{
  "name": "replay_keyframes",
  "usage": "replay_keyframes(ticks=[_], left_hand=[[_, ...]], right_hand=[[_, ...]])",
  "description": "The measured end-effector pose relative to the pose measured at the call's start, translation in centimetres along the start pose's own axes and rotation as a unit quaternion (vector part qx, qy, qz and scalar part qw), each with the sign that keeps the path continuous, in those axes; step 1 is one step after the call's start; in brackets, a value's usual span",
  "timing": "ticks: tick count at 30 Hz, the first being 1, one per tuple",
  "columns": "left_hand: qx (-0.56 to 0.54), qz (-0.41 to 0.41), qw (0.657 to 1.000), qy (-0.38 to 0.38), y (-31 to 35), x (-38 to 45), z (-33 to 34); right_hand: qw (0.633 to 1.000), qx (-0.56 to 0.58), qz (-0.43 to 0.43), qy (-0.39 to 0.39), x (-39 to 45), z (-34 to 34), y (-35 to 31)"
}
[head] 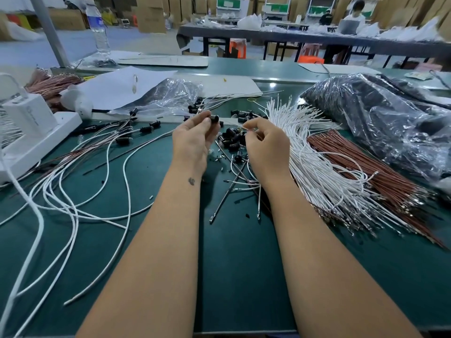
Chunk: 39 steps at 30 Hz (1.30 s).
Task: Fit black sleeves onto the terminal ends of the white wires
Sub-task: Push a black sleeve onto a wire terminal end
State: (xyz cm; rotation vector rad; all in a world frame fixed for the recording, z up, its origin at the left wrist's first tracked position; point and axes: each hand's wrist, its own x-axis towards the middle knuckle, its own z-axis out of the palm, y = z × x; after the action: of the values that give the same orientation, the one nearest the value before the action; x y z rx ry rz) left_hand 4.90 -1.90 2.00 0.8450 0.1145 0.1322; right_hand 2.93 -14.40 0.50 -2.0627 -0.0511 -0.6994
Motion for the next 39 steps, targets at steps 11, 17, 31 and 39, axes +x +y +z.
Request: replay_keyframes(ticks=[11,17,31,39], left_hand=[[0.105,0.045,0.992,-0.057,-0.7,-0.2,0.1],[0.101,0.053,0.991,-0.064,-0.8,0.1,0.1],[0.16,0.056,0.981,-0.091,-1.4,0.1,0.1],[0.133,0.027,0.988,-0.072,-1.3,0.4,-0.1]], right_hand=[[1.0,0.002,-0.003,0.023,0.0,0.1,0.2],[1.0,-0.015,-0.007,0.022,0.1,0.1,0.1],[0.999,-0.019,0.004,0.041,0.0,-0.2,0.0],[1.0,0.008,-0.01,0.014,-0.1,-0.2,-0.2]])
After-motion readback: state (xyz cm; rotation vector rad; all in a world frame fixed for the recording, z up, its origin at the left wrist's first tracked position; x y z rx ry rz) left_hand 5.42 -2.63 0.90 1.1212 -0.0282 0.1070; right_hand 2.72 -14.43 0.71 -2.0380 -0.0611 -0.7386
